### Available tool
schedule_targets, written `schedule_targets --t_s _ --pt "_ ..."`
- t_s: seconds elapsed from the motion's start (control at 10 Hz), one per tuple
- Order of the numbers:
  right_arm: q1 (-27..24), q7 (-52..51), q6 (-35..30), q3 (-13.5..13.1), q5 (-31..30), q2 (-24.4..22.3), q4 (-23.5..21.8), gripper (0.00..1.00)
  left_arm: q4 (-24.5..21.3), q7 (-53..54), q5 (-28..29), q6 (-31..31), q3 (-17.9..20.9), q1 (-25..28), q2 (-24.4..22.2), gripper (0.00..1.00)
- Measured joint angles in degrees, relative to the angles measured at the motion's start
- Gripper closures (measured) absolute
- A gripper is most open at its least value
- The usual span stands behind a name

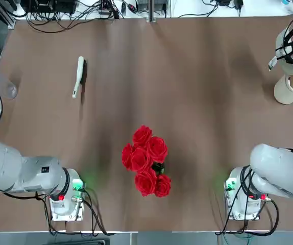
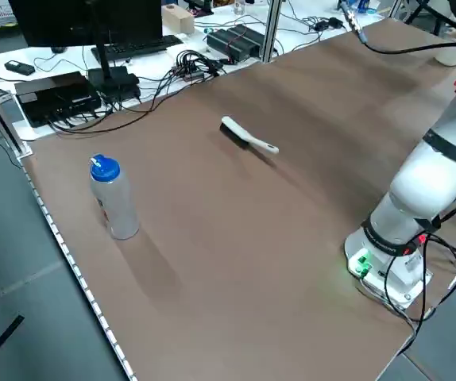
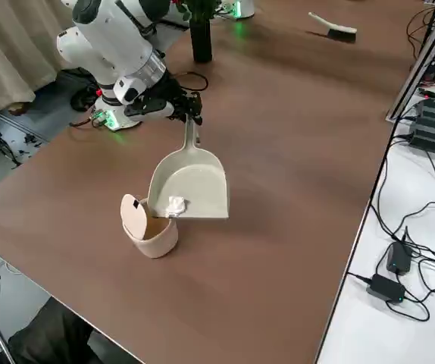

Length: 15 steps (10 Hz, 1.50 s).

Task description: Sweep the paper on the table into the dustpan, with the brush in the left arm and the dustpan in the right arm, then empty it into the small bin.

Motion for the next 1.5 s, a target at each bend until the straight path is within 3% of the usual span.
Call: schedule_targets --t_s 1.5 --pt "-2.56 -0.01 0.28 0.04 8.23 -1.38 -2.16 0.67 0.49 0.00 0.00 0.00 -0.02 0.02 -0.83 0.00"
